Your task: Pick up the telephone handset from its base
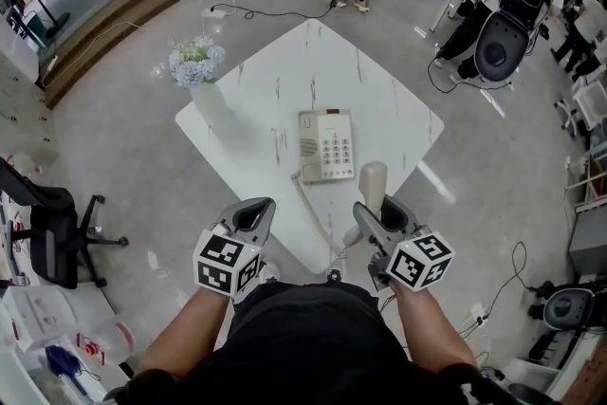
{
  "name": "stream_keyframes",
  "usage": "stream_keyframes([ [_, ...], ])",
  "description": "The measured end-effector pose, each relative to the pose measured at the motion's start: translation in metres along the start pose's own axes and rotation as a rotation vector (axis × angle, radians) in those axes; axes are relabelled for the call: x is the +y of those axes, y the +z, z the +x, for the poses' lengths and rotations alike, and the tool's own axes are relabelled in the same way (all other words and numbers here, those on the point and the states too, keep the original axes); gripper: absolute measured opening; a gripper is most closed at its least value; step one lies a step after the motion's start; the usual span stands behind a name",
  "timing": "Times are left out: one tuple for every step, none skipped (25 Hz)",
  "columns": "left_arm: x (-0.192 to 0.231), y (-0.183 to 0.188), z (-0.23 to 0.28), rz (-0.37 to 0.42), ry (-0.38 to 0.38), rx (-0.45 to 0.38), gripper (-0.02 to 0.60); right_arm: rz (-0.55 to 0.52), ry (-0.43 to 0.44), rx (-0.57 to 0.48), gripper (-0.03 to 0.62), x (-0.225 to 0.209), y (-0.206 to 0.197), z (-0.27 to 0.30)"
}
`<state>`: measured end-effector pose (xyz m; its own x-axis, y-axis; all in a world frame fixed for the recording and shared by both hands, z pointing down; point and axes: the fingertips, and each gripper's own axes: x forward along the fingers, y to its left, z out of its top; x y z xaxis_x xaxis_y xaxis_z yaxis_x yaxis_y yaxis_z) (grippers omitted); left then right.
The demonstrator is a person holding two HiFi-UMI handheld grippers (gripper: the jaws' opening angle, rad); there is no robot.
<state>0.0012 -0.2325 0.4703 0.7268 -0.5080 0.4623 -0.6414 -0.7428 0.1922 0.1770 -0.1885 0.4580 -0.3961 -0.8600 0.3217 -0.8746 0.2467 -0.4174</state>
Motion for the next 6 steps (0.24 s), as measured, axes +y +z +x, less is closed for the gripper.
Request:
stream_keyframes([
  [-0.0001, -0.0005, 0.0002, -0.001, -0.001, 0.002, 0.003, 0.000, 0.001, 0.001, 0.222, -0.0001, -0.0004, 0.0002],
  [-0.0003, -0.0010, 0.0004, -0.001, -0.001, 0.004, 0.003, 0.001, 0.001, 0.002, 0.222, -0.0004, -0.0006, 0.0004],
  [-0.0004, -0.0011, 0.0007, -0.002, -0.001, 0.005, 0.003, 0.002, 0.001, 0.003, 0.222, -0.0007, -0.0008, 0.0005],
  [-0.0005, -0.0011, 0.0008, -0.002, -0.001, 0.005, 0.003, 0.004, 0.000, 0.004, 0.222, -0.0011, -0.0009, 0.0005],
  [-0.0006, -0.0010, 0.0010, -0.003, -0.001, 0.005, 0.003, 0.006, -0.001, 0.004, 0.222, -0.0015, -0.0010, 0.0004],
  [-0.0007, -0.0008, 0.0011, -0.003, -0.002, 0.005, 0.003, 0.008, -0.001, 0.005, 0.222, -0.0018, -0.0011, 0.0003],
])
